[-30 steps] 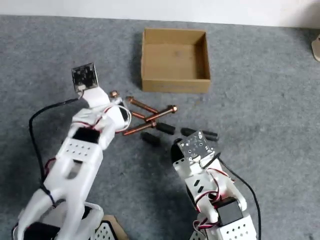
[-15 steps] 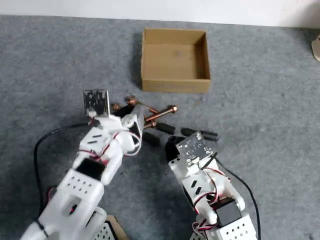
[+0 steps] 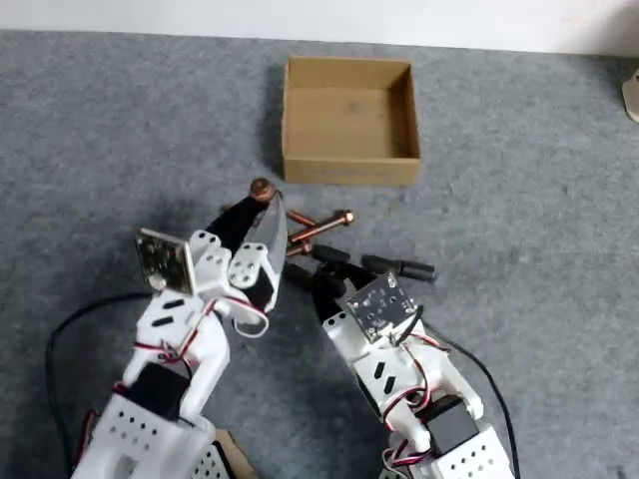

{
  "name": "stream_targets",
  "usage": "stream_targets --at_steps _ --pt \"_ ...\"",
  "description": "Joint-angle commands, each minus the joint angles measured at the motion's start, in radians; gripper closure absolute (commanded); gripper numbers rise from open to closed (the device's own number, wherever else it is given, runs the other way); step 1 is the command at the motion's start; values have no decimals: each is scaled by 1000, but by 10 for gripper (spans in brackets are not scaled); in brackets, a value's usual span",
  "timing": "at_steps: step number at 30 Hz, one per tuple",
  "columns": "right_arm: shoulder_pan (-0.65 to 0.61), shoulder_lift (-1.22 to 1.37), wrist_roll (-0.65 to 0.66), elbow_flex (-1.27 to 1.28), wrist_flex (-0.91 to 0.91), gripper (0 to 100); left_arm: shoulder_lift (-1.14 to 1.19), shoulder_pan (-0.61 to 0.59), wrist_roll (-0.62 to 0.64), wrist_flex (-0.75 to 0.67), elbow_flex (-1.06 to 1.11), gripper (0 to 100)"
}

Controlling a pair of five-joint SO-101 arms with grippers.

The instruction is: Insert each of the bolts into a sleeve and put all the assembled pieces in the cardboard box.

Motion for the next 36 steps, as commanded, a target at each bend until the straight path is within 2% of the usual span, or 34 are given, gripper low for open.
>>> stream_targets --at_steps 1,6,10,21,25,32,36 --pt "-12 -16 -2 -1 -27 993 -107 50 -6 -28 1 995" --pt "-12 -16 -2 21 -28 993 -202 113 -3 -31 70 995" --pt "-12 -16 -2 15 -28 993 -269 140 68 -31 142 994" --pt "-12 -16 -2 15 -28 993 -326 140 80 -28 208 994" --pt "-12 -16 -2 15 -28 993 -326 134 187 -28 205 994" --pt "-12 -16 -2 15 -28 993 -326 140 195 -26 208 994" --pt "-10 -16 -2 15 -27 993 -326 136 245 -5 206 994"
